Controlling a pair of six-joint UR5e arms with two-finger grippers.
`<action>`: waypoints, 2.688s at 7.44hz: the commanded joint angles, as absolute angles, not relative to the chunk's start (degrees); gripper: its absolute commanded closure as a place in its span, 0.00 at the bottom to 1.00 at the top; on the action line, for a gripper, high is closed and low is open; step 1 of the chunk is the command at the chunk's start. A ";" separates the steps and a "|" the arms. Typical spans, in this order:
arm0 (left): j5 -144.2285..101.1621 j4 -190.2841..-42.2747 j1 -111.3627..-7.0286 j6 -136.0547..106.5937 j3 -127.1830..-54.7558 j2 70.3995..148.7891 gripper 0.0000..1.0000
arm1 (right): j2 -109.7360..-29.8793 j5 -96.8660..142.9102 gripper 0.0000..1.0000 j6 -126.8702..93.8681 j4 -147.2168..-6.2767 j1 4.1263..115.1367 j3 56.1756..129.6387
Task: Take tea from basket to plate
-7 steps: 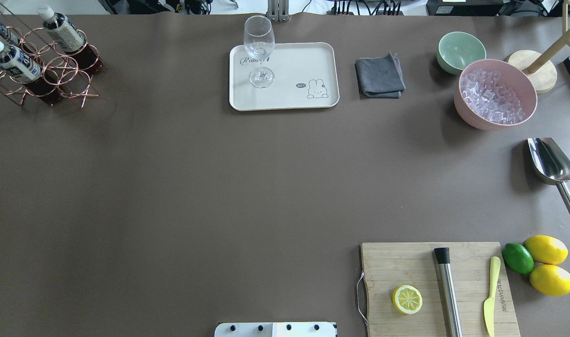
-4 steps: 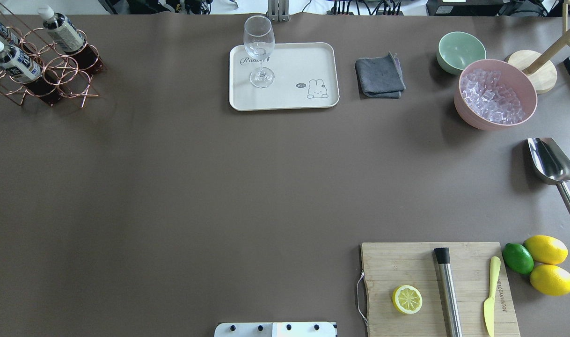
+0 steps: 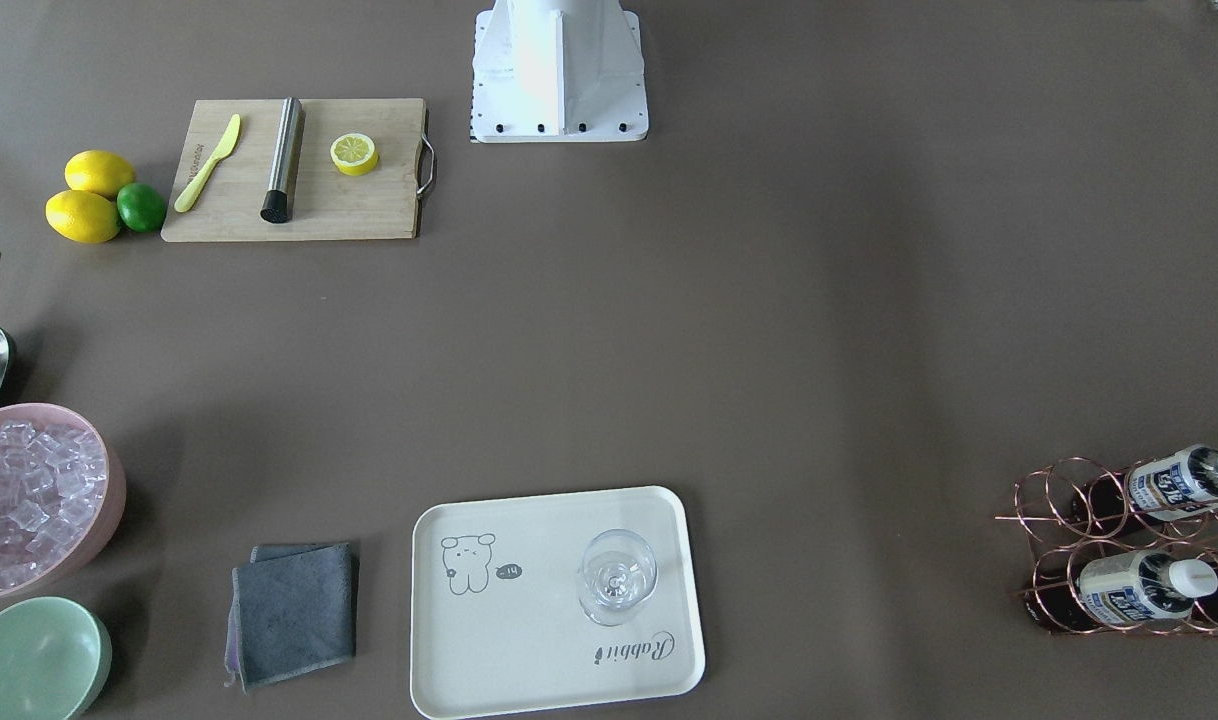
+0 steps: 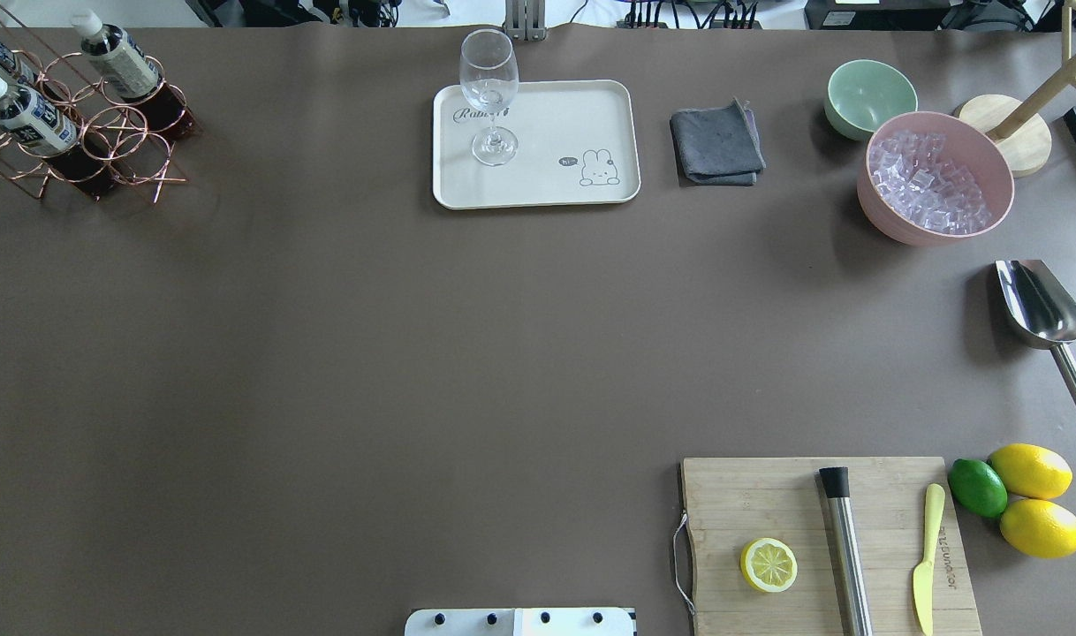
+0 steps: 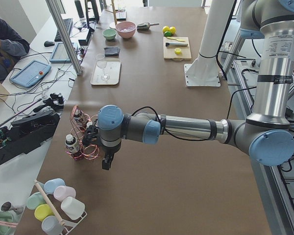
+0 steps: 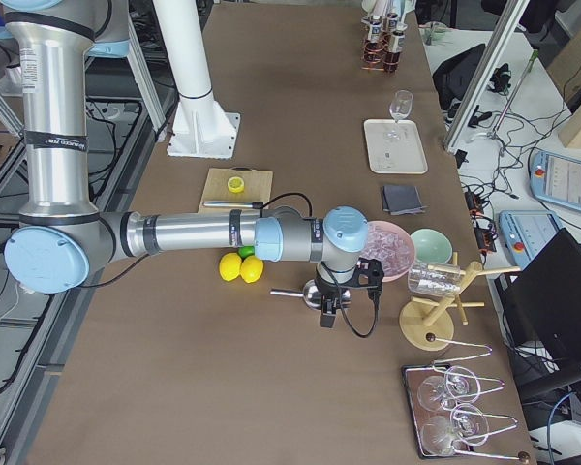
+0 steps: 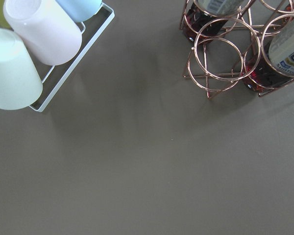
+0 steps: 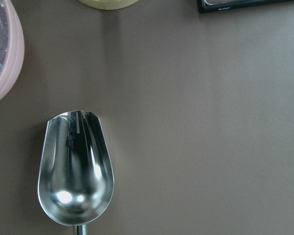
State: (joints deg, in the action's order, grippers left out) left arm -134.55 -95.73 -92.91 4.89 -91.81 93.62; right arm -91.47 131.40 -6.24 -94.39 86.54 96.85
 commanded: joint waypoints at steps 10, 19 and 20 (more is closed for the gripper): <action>-135.26 -83.23 -98.26 61.24 -79.72 115.47 0.07 | -91.49 131.40 0.00 -6.24 -94.39 87.36 96.86; -140.71 -80.07 -89.12 69.87 -78.58 122.78 0.06 | -91.58 131.48 0.00 -6.24 -94.39 87.54 96.94; -140.71 -80.07 -88.51 71.96 -78.23 123.13 0.07 | -91.58 131.48 0.00 -6.24 -94.39 87.54 96.86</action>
State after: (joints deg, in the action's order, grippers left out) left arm -140.70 -79.96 -89.61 69.63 -78.60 122.84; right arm -91.56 131.48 -6.24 -94.40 87.50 96.94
